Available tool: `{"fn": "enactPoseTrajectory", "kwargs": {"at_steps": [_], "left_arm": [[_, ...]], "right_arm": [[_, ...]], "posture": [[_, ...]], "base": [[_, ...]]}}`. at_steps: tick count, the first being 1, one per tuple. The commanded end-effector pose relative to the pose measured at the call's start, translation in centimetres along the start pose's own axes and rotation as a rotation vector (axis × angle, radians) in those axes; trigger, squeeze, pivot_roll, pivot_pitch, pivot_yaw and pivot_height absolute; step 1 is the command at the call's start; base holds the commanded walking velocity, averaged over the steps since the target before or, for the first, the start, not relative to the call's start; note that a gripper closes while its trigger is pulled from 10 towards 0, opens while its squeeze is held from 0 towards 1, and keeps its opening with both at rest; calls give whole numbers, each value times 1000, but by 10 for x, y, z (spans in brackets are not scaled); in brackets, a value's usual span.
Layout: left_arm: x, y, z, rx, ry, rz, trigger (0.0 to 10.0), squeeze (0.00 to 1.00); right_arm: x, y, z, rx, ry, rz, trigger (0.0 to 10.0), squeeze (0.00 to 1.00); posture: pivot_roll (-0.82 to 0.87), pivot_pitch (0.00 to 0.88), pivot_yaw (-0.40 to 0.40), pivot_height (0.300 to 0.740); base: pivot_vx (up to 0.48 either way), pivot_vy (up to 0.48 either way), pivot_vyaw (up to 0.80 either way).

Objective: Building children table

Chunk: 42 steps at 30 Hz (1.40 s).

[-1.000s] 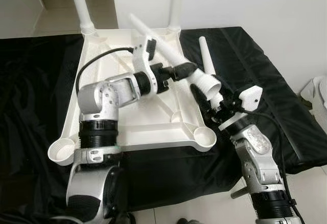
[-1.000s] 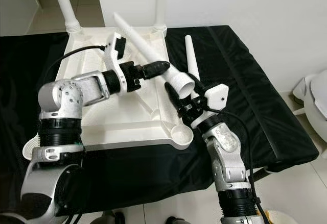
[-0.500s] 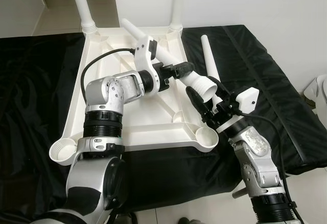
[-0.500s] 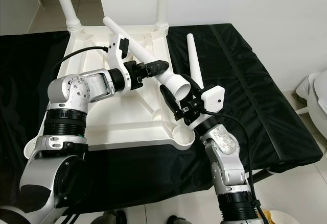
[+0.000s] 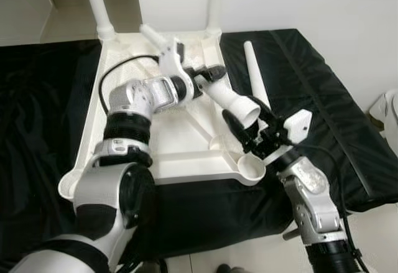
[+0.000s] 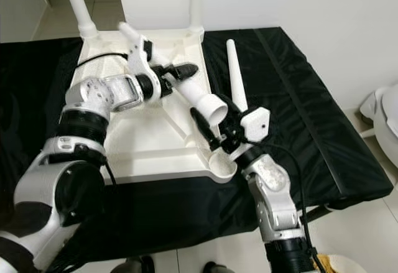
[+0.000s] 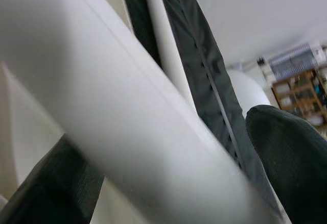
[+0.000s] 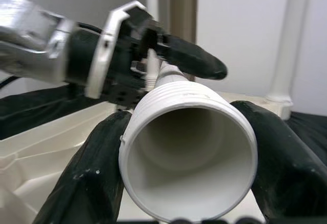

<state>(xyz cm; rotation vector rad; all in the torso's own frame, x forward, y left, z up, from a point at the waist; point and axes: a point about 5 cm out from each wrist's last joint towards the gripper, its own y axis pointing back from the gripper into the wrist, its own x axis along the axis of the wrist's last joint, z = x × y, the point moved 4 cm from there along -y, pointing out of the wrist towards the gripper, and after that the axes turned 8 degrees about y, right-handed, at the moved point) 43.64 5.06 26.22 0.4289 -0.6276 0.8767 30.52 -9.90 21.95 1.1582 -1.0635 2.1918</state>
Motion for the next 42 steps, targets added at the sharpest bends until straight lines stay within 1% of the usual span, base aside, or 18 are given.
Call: {"fn": "enactPoseTrajectory", "kwargs": {"at_steps": [1,4,6,8,15,19,20,21,22,24,25,26,34,38,39,40,41,42], "left_arm": [[5,-1,3,-6,17,26,10000,0],[9,-2,-2,19,36,44,10000,0],[20,-1,-8,51,58,84,10000,0],[20,-1,-8,51,58,84,10000,0],[39,5,-18,94,63,148,10000,0],[46,9,-24,112,91,175,10000,0],[49,10,-25,108,122,194,7569,0],[52,11,-26,105,145,209,7569,0],[57,13,-26,102,164,231,0,0],[64,15,-25,98,180,261,0,0],[66,15,-24,96,183,268,0,0],[67,15,-24,95,183,269,0,0],[66,14,-20,75,178,265,0,0],[65,13,-20,71,173,259,0,0],[65,13,-18,49,175,256,0,0],[65,13,-17,41,187,257,0,0],[65,13,-17,41,187,257,0,0],[66,14,-17,33,196,261,0,0]], "right_arm": [[1,1,-11,59,7,6,10000,0],[1,2,-13,75,11,7,10000,0],[2,3,-17,91,13,7,10000,0],[2,3,-17,91,13,7,10000,0],[1,7,-19,94,18,-5,10000,0],[0,9,-20,99,21,-8,10000,0],[0,9,-20,105,22,-8,10000,0],[0,9,-21,108,22,-9,10000,0],[0,10,-21,113,20,-11,10000,0],[-1,11,-21,117,12,-18,10000,0],[-1,12,-21,118,10,-18,10000,161],[-1,12,-21,121,1,-19,10000,1000],[-2,13,-18,115,-28,-25,10000,1000],[-2,12,-16,103,-63,-26,10000,1000],[-2,12,-13,89,-92,-33,10000,1000],[-2,12,-12,85,-99,-38,10000,859],[-2,12,-12,85,-99,-38,10000,859],[-3,12,-10,82,-105,-44,10000,0]], "posture": [[-47,142,44,740],[-46,142,45,740],[-48,143,48,740],[-48,143,48,740],[-48,147,52,740],[-44,150,50,740],[-42,151,48,740],[-42,151,48,740],[-43,152,48,740],[-42,152,47,740],[-43,153,46,740],[-43,153,46,740],[-42,153,45,740],[-43,154,42,740],[-42,153,39,740],[-42,152,37,740],[-42,152,37,740],[-40,150,33,740]], "base": [[0,0,0],[0,0,0],[0,0,0],[0,0,0],[0,0,0],[0,0,0],[0,0,0],[0,0,0],[0,0,0],[0,0,0],[0,0,0],[0,0,0],[0,0,0],[0,0,0],[0,0,0],[0,0,0],[0,0,0],[0,0,0]]}}
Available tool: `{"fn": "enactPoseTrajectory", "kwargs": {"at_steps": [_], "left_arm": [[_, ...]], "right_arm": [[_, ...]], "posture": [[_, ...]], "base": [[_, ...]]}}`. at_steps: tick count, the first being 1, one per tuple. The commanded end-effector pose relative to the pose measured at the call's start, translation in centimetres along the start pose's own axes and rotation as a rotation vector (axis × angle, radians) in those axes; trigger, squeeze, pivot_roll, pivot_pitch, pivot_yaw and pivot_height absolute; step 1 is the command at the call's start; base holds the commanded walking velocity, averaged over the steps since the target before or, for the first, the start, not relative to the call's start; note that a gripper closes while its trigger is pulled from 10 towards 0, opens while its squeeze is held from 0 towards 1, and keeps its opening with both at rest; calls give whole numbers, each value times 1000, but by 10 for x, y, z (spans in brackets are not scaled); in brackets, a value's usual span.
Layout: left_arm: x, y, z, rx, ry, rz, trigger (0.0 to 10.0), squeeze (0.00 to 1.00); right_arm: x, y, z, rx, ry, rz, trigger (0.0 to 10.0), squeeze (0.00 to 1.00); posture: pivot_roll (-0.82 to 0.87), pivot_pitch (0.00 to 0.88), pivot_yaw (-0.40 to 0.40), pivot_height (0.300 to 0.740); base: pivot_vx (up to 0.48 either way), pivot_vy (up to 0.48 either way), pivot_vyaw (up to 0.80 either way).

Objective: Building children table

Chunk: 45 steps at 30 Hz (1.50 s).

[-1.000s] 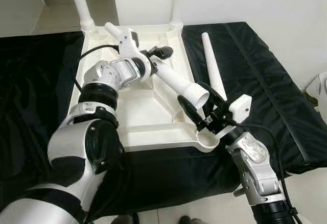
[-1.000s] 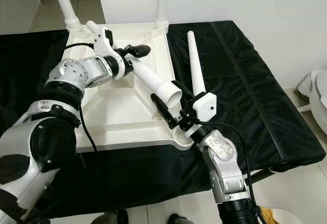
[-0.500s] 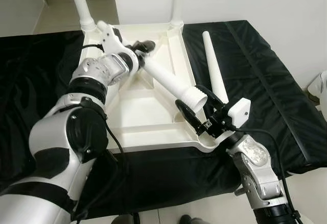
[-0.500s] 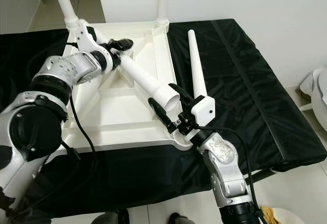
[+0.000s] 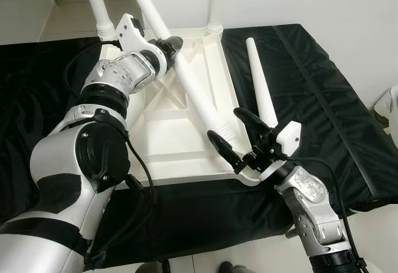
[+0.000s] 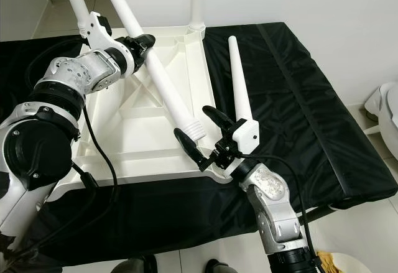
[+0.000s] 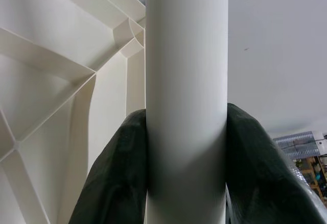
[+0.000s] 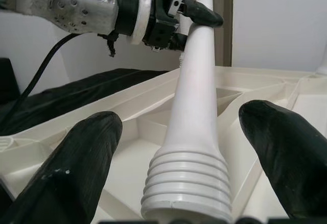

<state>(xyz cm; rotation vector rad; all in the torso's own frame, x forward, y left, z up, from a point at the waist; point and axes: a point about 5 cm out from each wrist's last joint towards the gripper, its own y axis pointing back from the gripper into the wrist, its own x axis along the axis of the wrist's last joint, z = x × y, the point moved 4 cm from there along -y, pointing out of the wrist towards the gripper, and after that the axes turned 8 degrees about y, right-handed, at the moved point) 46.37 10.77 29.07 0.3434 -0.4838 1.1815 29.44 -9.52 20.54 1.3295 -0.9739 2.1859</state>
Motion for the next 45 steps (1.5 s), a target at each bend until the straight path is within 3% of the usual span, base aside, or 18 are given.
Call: {"fn": "enactPoseTrajectory", "kwargs": {"at_steps": [1,6,8,9,11,12,13,14,15,16,17,19,22,25,31,38,40,45], "left_arm": [[1,0,5,-52,17,-4,0,0],[0,0,9,-71,37,-19,0,0],[-1,0,18,-109,62,-42,0,0],[-3,1,37,-186,113,-82,0,0],[-3,1,37,-186,113,-82,0,0],[-7,2,56,-253,143,-133,10000,0],[-7,2,56,-253,143,-133,10000,0],[-11,5,75,-322,171,-180,10000,0],[-11,5,75,-322,171,-180,10000,0],[-16,9,94,-390,190,-232,10000,0],[-16,9,94,-390,190,-232,10000,0],[-23,16,121,-481,157,-284,10000,0],[-31,20,133,-537,90,-302,10000,0],[-44,20,131,-548,2,-316,10000,0],[-46,12,117,-474,-12,-287,10000,0],[-16,17,118,-460,-76,-165,10000,0],[-16,17,118,-460,-76,-165,10000,0],[5,19,107,-414,-185,-79,10000,0]], "right_arm": [[2,2,3,-9,-8,2,10000,0],[-3,1,7,-24,-54,-35,10000,0],[-6,0,10,-40,-88,-57,10000,0],[-9,-2,18,-71,-125,-89,10000,0],[-9,-2,18,-71,-125,-89,10000,0],[-10,-3,24,-90,-146,-103,10000,0],[-10,-3,24,-90,-146,-103,10000,0],[-10,-5,31,-108,-170,-110,10000,0],[-10,-5,31,-108,-170,-110,10000,0],[-9,-6,37,-114,-196,-119,10000,0],[-9,-6,37,-114,-196,-119,10000,0],[-5,-12,47,-108,-259,-129,10000,0],[1,-18,54,-87,-275,-135,10000,0],[7,-24,59,-34,-274,-157,10000,0],[8,-28,50,89,-241,-219,10000,0],[-8,-14,32,196,-255,-290,10000,0],[-8,-14,32,196,-255,-290,10000,0],[-2,-2,34,252,-304,-285,10000,0]], "posture": [[-40,149,32,740],[-40,148,31,740],[-40,147,31,740],[-43,149,31,740],[-43,149,31,740],[-42,151,30,740],[-42,151,30,740],[-40,151,29,740],[-40,151,29,740],[-39,154,27,740],[-39,154,27,740],[-37,154,24,740],[-34,154,22,740],[-36,156,18,740],[-33,159,12,740],[-24,160,9,740],[-24,160,9,740],[-27,159,12,740]], "base": [[0,0,0],[0,0,0],[0,0,0],[0,0,0],[0,0,0],[0,0,0],[0,0,0],[0,0,0],[0,0,0],[0,0,0],[0,0,0],[0,0,0],[0,0,0],[0,0,0],[0,0,0],[0,0,0],[0,0,0],[0,0,0]]}}
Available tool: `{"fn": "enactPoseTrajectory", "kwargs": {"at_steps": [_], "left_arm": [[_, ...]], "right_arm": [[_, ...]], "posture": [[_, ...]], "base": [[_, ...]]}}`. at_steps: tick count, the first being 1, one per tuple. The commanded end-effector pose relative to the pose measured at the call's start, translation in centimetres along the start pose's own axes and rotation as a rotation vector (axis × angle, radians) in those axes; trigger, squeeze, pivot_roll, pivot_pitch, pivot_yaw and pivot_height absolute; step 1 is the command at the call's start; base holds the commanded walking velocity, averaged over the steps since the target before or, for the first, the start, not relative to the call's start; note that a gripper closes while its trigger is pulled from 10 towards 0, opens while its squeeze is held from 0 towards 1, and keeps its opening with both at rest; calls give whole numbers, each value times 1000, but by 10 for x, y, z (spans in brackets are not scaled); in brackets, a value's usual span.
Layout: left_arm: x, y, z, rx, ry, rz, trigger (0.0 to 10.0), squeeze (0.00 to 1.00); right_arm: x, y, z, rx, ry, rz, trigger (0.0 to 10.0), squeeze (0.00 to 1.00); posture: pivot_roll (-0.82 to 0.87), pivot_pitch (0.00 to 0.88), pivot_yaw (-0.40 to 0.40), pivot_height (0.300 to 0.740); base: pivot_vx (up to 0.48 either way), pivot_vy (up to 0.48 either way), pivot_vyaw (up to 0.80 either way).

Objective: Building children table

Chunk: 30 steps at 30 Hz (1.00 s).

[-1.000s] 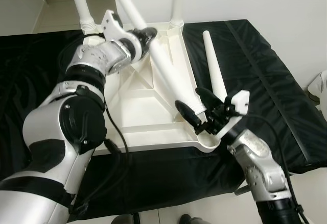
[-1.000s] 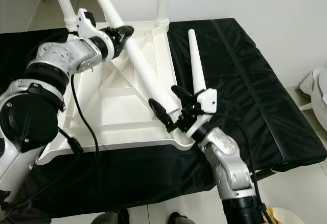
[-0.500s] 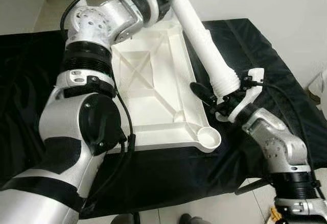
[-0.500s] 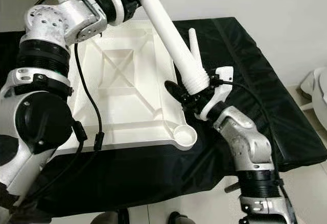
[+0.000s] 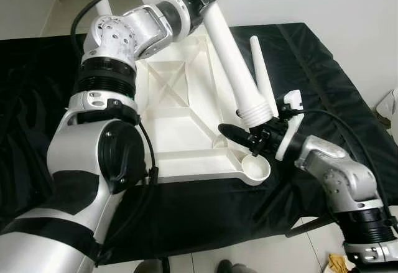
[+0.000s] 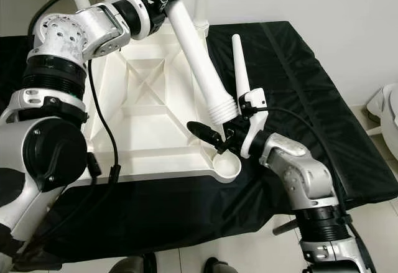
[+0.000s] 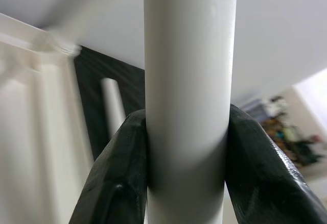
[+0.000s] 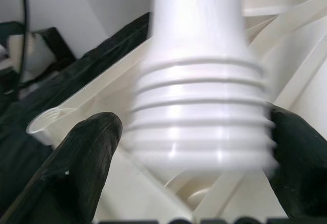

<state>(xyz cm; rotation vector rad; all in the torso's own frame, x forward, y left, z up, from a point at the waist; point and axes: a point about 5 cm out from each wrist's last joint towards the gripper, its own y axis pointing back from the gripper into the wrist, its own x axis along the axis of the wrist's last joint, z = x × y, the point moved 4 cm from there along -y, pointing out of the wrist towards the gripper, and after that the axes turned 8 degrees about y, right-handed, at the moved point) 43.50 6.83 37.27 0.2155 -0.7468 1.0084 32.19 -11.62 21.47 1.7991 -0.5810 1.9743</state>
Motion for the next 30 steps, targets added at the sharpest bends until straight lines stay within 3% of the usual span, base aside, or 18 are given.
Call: {"fn": "enactPoseTrajectory", "kwargs": {"at_steps": [1,5,6,14,19,20,24,30], "left_arm": [[4,2,14,-143,-40,0,10000,0],[5,5,11,-152,-113,-2,10000,0],[0,8,7,-159,-199,-29,10000,0],[-11,12,5,-164,-299,-75,10000,0],[-26,11,35,-262,-374,-112,10000,0],[-26,11,35,-262,-374,-112,10000,0],[-43,14,58,-339,-426,-145,10000,0],[-57,17,74,-385,-453,-169,10000,0]], "right_arm": [[0,5,-2,21,-21,2,10000,0],[7,13,4,26,-40,18,10000,0],[14,19,12,16,-61,31,10000,0],[27,19,19,19,-80,44,10000,0],[40,5,21,45,-93,44,10000,0],[40,5,21,45,-93,44,10000,0],[40,-8,30,22,-117,-8,10000,0],[41,-18,35,31,-108,-55,10000,0]], "posture": [[-27,159,12,740],[-33,162,12,740],[-33,163,11,740],[-24,165,3,740],[-22,165,-1,740],[-22,165,-1,740],[-18,164,-6,740],[-16,163,-6,740]], "base": [[0,0,0],[0,0,0],[0,0,0],[0,0,0],[0,0,0],[0,0,0],[0,0,0],[0,0,0]]}}
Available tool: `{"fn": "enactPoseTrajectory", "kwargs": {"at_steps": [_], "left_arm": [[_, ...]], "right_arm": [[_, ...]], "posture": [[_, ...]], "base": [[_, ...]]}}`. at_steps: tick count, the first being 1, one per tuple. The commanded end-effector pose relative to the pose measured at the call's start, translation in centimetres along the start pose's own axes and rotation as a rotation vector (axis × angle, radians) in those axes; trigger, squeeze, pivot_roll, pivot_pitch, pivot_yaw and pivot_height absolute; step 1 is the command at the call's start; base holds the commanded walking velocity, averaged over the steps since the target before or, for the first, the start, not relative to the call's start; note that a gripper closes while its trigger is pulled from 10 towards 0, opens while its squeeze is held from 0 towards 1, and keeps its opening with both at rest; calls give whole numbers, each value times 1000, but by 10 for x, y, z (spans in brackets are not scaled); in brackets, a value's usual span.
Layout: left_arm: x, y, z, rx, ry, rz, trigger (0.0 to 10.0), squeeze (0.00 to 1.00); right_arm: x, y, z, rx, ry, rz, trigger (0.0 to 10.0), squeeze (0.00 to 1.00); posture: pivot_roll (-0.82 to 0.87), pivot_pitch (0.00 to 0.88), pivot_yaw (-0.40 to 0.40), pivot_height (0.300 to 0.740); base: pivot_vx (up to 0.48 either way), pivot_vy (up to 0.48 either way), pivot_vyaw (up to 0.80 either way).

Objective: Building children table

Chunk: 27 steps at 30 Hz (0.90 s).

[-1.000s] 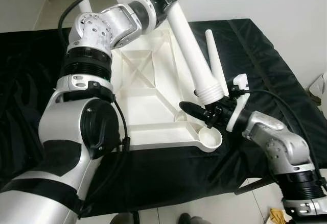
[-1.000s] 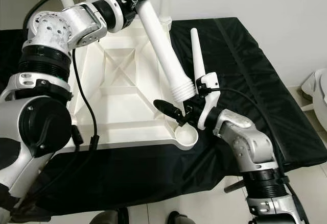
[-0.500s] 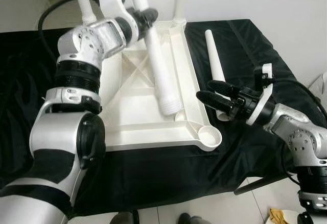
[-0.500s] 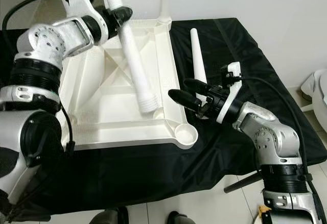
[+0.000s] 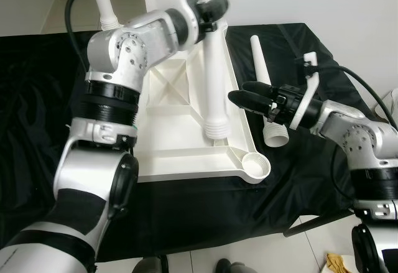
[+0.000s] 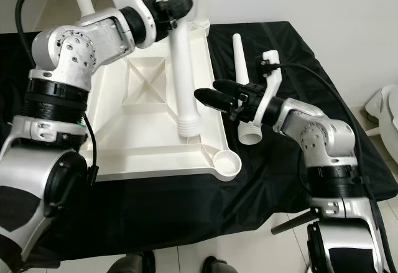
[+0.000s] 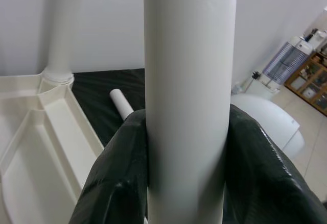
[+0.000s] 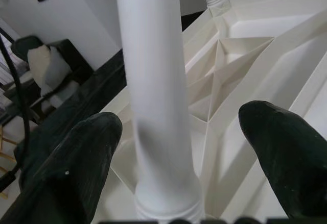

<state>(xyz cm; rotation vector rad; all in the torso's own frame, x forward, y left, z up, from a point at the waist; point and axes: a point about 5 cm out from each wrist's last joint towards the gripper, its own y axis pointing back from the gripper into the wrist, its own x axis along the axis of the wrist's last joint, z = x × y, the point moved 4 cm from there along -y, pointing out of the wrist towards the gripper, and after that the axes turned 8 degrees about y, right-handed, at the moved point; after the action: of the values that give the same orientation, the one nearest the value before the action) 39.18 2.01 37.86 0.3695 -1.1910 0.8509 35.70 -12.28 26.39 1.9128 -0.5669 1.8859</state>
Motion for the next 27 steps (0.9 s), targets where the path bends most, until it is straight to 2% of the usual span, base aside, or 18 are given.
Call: {"fn": "enactPoseTrajectory", "kwargs": {"at_steps": [1,9,17,20,21,22,24,25,27], "left_arm": [[-2,5,32,-285,-21,-35,10000,0],[-2,8,47,-332,-43,-35,10000,0],[-6,11,55,-347,-63,-46,10000,0],[-10,11,62,-365,-58,-56,10000,0],[-12,12,64,-369,-57,-59,10000,0],[-13,12,65,-371,-57,-61,10000,0],[-15,11,68,-373,-58,-64,10000,0],[-15,11,68,-373,-58,-64,10000,0],[-15,12,69,-378,-59,-65,10000,0]], "right_arm": [[-6,-4,0,15,-13,-34,10000,0],[-13,-13,-6,57,-18,-104,10000,0],[-11,-20,-9,86,-30,-104,10000,0],[-8,-24,-9,92,-5,-95,10000,0],[-7,-26,-9,95,-3,-89,8000,0],[-5,-27,-9,96,-3,-81,7608,0],[-4,-28,-8,98,-3,-73,3765,0],[-4,-28,-8,98,-3,-73,3765,0],[-4,-30,-8,99,-10,-75,1451,0]], "posture": [[-10,161,-9,740],[-4,160,-12,740],[-5,159,-12,740],[-6,157,-9,740],[-6,158,-8,740],[-4,156,-8,740],[-3,156,-7,740],[-3,156,-7,740],[-2,156,-8,740]], "base": [[0,0,0],[0,0,0],[0,0,0],[0,0,0],[0,0,0],[0,0,0],[0,0,0],[0,0,0],[0,0,0]]}}
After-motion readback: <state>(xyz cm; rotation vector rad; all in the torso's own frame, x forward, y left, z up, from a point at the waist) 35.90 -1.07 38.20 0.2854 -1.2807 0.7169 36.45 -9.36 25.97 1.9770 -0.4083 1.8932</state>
